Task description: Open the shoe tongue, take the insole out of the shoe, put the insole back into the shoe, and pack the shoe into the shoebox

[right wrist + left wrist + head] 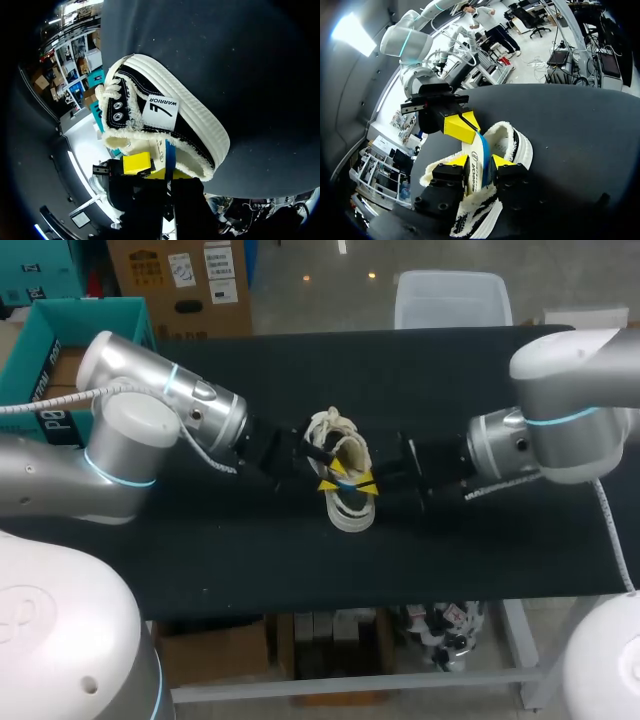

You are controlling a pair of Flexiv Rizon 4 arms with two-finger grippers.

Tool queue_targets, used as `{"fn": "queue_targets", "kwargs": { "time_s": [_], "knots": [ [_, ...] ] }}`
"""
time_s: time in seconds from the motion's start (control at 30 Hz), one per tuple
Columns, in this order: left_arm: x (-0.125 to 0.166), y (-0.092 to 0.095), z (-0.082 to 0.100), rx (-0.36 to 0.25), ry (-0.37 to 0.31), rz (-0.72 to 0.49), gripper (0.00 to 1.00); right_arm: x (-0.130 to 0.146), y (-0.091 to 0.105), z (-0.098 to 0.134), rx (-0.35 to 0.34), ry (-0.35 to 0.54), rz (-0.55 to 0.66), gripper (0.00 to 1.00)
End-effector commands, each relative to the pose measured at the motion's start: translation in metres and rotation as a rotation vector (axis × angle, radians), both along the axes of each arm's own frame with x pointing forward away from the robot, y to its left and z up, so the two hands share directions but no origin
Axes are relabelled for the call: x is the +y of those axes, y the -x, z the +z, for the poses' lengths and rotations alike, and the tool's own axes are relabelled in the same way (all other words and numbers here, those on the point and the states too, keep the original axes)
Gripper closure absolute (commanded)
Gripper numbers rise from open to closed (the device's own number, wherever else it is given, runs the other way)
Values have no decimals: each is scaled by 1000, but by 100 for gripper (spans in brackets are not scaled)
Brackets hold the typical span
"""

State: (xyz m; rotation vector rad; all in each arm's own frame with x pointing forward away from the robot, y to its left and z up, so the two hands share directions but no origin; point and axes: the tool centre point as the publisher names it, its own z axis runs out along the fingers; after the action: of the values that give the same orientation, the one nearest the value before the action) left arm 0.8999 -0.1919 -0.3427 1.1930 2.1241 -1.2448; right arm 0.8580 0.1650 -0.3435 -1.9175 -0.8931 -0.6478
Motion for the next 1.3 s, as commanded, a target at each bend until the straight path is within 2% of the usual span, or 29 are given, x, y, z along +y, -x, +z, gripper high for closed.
{"fn": "queue_targets", "kwargs": {
  "time_s": [0.03, 0.23, 0.53, 0.7, 0.93, 0.97, 1.13, 1.3],
  "knots": [
    [9, 9, 15, -10, -15, 5, 0, 4, -2, 1, 9, 44, 10, 100],
    [18, 14, 30, -16, -29, -7, 0, 4, 0, -2, -2, 83, 17, 100],
    [40, 15, 60, -34, -139, 15, 0, -3, 7, -13, -22, 149, 18, 100],
    [52, 13, 71, -31, -164, 33, 0, -4, 10, -16, -41, 192, 16, 100],
    [63, 15, 80, -35, -176, 47, 0, -1, 12, -20, -69, 345, -12, 100],
    [66, 15, 81, -35, -177, 57, 0, 1, 12, -21, -72, 390, -26, 100],
    [73, 17, 86, -37, -165, 72, 0, 6, 12, -25, -81, 483, -30, 100],
    [80, 18, 90, -41, -159, 93, 0, 8, 13, -34, -58, 582, -59, 100]
  ]
}}
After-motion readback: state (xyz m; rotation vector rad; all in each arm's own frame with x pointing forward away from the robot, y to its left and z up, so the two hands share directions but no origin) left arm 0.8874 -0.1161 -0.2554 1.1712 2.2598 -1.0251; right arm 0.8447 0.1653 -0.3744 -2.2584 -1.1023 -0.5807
